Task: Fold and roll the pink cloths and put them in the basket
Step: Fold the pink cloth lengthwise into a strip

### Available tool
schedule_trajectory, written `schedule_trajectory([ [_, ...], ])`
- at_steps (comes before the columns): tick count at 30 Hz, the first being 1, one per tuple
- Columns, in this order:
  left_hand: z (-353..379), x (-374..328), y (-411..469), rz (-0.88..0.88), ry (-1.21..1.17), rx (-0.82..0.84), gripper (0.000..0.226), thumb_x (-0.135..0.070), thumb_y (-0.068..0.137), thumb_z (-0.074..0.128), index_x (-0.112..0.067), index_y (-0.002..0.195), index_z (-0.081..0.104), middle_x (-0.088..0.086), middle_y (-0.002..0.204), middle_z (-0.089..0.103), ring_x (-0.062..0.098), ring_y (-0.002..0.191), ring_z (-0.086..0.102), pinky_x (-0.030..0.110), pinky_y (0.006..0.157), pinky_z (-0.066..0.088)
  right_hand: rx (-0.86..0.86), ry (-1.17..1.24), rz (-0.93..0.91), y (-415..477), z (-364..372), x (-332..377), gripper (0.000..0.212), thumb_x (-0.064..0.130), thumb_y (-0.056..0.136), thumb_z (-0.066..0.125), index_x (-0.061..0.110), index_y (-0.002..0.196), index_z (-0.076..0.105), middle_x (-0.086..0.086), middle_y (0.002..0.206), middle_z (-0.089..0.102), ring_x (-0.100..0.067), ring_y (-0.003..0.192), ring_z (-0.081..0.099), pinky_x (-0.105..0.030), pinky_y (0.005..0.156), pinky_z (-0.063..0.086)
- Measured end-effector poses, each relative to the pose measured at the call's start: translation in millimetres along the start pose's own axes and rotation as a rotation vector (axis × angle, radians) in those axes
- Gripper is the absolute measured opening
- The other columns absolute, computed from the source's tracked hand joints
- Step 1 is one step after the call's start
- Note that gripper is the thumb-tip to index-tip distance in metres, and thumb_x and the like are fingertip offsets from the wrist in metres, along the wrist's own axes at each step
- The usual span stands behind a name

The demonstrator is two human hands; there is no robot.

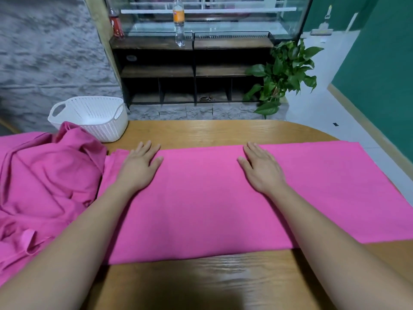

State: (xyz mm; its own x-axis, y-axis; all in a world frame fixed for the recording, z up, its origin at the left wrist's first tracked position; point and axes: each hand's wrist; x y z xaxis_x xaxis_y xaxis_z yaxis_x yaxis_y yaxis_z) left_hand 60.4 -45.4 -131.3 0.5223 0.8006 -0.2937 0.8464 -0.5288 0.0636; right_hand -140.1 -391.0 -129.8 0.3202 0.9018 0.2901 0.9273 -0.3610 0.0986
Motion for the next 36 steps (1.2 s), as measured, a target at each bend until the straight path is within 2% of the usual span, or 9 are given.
schedule_trajectory([
  [4, -9.4, 16.4, 4.8, -0.153, 0.01, -0.01, 0.059, -0.05, 0.11, 0.038, -0.027, 0.164, 0.036, 0.009, 0.174, 0.021, 0.028, 0.161, 0.014, 0.047, 0.13, 0.013, -0.002, -0.009, 0.01, -0.9, -0.6, 0.8, 0.068, 0.06, 0.11, 0.025, 0.02, 0.166, 0.029, 0.003, 0.174, 0.019, -0.012, 0.161, 0.012, -0.039, 0.132, 0.01],
  [6, -7.6, -0.5, 5.5, -0.174, 0.003, -0.033, 0.057, -0.042, 0.109, 0.044, -0.02, 0.161, 0.041, 0.012, 0.172, 0.024, 0.033, 0.16, 0.017, 0.05, 0.129, 0.019, -0.005, -0.008, 0.011, -0.4, -1.1, 0.8, 0.068, 0.059, 0.11, 0.025, 0.02, 0.166, 0.029, 0.003, 0.174, 0.02, -0.013, 0.161, 0.013, -0.039, 0.132, 0.01],
  [8, -0.4, -34.9, 1.4, -0.11, -0.024, -0.066, 0.055, -0.037, 0.107, 0.051, -0.016, 0.158, 0.046, 0.012, 0.172, 0.026, 0.034, 0.16, 0.02, 0.05, 0.127, 0.025, -0.01, -0.003, 0.013, -0.7, -1.7, 1.2, 0.067, 0.058, 0.111, 0.026, 0.02, 0.166, 0.03, 0.003, 0.174, 0.021, -0.013, 0.161, 0.014, -0.039, 0.132, 0.011],
  [11, 15.0, -102.7, -13.3, 0.032, -0.082, -0.044, 0.057, -0.04, 0.106, 0.053, -0.021, 0.158, 0.045, 0.008, 0.172, 0.025, 0.029, 0.161, 0.018, 0.049, 0.128, 0.024, -0.012, -0.005, 0.011, -1.4, -1.9, 1.1, 0.067, 0.057, 0.111, 0.025, 0.02, 0.166, 0.03, 0.003, 0.174, 0.022, -0.013, 0.161, 0.015, -0.039, 0.132, 0.011],
  [15, 39.2, -180.3, -42.5, 0.204, -0.084, 0.061, 0.061, -0.05, 0.108, 0.044, -0.026, 0.164, 0.034, 0.004, 0.175, 0.017, 0.024, 0.162, 0.011, 0.047, 0.13, 0.018, -0.011, 0.0, 0.007, -0.6, -1.4, 0.2, 0.065, 0.055, 0.111, 0.027, 0.02, 0.165, 0.032, 0.003, 0.174, 0.023, -0.013, 0.161, 0.016, -0.039, 0.132, 0.012],
  [18, 50.1, -197.7, -67.0, 0.289, -0.018, 0.124, 0.062, -0.057, 0.109, 0.035, -0.034, 0.166, 0.024, -0.004, 0.176, 0.009, 0.017, 0.163, 0.002, 0.046, 0.131, 0.011, -0.014, 0.007, 0.008, -1.0, -1.8, 0.2, 0.063, 0.054, 0.111, 0.028, 0.021, 0.165, 0.033, 0.003, 0.173, 0.025, -0.012, 0.161, 0.016, -0.038, 0.132, 0.012],
  [26, 26.0, -110.0, -89.4, 0.194, 0.035, 0.07, 0.074, -0.073, 0.1, 0.014, -0.04, 0.166, 0.022, -0.011, 0.175, 0.01, 0.013, 0.162, 0.005, 0.04, 0.131, 0.01, -0.007, 0.004, 0.003, -1.6, -2.3, 1.5, 0.063, 0.053, 0.111, 0.029, 0.02, 0.165, 0.033, 0.003, 0.174, 0.023, -0.013, 0.161, 0.016, -0.038, 0.132, 0.012],
  [33, 3.8, -15.2, -102.7, 0.047, 0.04, -0.006, 0.075, -0.075, 0.099, 0.021, -0.037, 0.164, 0.032, -0.007, 0.173, 0.022, 0.016, 0.161, 0.017, 0.046, 0.129, 0.021, -0.018, 0.002, 0.017, -6.0, -2.2, -0.3, 0.065, 0.053, 0.11, 0.031, 0.02, 0.166, 0.03, 0.002, 0.174, 0.022, -0.014, 0.161, 0.017, -0.04, 0.132, 0.014],
  [36, -4.5, 12.2, -106.0, -0.012, 0.038, -0.037, 0.078, -0.074, 0.098, 0.022, -0.034, 0.162, 0.037, -0.002, 0.172, 0.027, 0.019, 0.16, 0.021, 0.045, 0.129, 0.022, -0.034, -0.002, 0.058, -18.4, -2.7, 9.1, 0.064, 0.05, 0.11, 0.033, 0.016, 0.165, 0.031, -0.007, 0.174, 0.022, -0.023, 0.161, 0.017, -0.043, 0.131, 0.016],
])
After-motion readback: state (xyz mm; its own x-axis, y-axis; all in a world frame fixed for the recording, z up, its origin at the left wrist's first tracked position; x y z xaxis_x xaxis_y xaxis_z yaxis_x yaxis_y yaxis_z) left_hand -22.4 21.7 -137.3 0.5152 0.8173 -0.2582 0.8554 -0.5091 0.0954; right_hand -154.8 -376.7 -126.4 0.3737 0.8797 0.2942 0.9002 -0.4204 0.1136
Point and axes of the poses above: each hand's wrist, its own y-axis towards the middle knuckle, its own z-axis out of the palm, x = y × z
